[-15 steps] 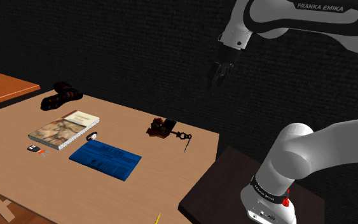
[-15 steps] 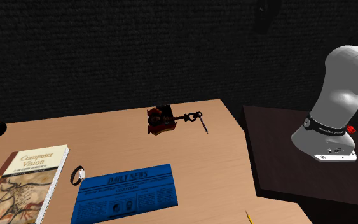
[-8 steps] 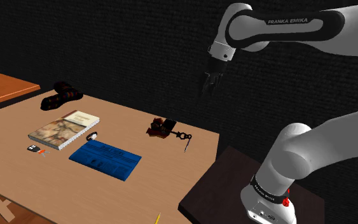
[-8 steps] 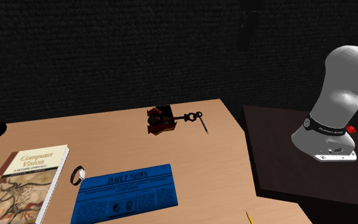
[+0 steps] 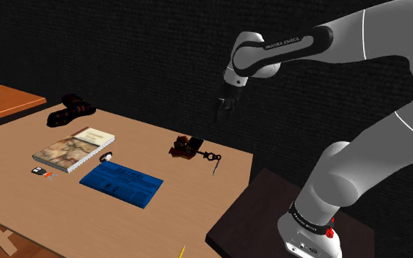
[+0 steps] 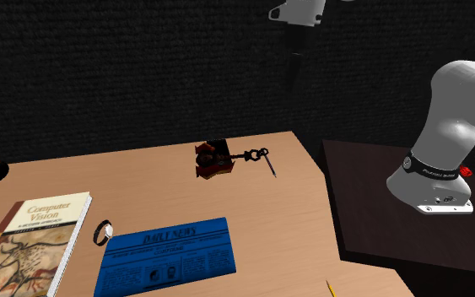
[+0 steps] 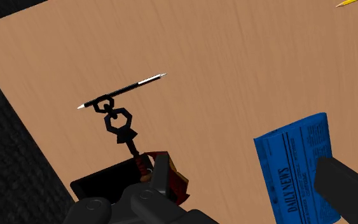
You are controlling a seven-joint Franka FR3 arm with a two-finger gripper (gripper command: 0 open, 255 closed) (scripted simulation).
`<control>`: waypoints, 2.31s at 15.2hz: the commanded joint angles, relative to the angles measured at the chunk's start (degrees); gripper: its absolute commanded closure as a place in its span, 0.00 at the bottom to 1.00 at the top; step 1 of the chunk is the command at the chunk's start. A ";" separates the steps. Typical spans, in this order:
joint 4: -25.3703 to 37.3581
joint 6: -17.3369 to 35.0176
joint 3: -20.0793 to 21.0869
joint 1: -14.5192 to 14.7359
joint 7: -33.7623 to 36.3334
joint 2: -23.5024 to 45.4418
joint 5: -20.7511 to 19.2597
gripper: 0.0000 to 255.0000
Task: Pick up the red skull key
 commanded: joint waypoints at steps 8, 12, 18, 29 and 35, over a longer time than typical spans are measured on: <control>6.73 11.56 -1.99 0.56 -6.24 19.85 3.37 0.00; 11.64 15.03 -2.15 0.32 -9.13 29.05 5.62 0.00; 21.14 18.16 -1.44 -0.93 -12.67 42.82 8.54 0.00; 35.01 20.81 0.21 -3.09 -15.32 60.31 10.55 0.00; 35.68 22.37 0.63 -3.38 -15.84 62.56 11.03 1.00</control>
